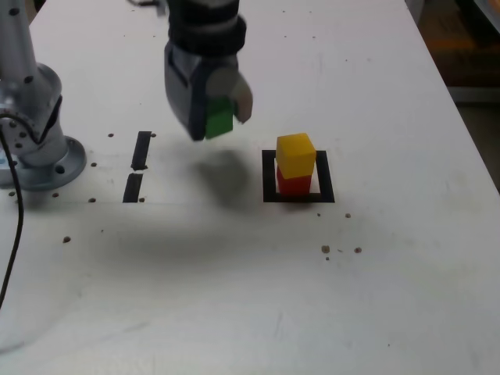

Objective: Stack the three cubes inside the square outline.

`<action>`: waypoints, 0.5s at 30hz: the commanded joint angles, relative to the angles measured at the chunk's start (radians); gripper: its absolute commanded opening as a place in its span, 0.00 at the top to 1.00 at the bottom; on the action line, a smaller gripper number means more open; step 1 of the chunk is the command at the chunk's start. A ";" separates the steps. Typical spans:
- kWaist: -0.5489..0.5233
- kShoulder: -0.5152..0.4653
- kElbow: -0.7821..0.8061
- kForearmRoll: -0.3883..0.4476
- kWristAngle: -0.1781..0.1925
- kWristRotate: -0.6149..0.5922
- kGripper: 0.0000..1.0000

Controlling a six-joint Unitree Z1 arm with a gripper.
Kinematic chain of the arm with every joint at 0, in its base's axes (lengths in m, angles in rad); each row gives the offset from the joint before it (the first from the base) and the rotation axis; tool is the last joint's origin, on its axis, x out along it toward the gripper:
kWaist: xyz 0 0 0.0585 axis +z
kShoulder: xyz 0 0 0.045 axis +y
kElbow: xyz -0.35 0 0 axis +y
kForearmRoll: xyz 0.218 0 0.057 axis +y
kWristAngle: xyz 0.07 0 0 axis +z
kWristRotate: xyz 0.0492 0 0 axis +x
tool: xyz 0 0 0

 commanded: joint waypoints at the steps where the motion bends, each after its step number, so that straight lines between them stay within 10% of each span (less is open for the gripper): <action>1: -0.014 0.003 -0.096 0.144 0.008 0.023 0.86; 15: -0.083 0.165 -0.459 0.258 0.004 0.249 0.87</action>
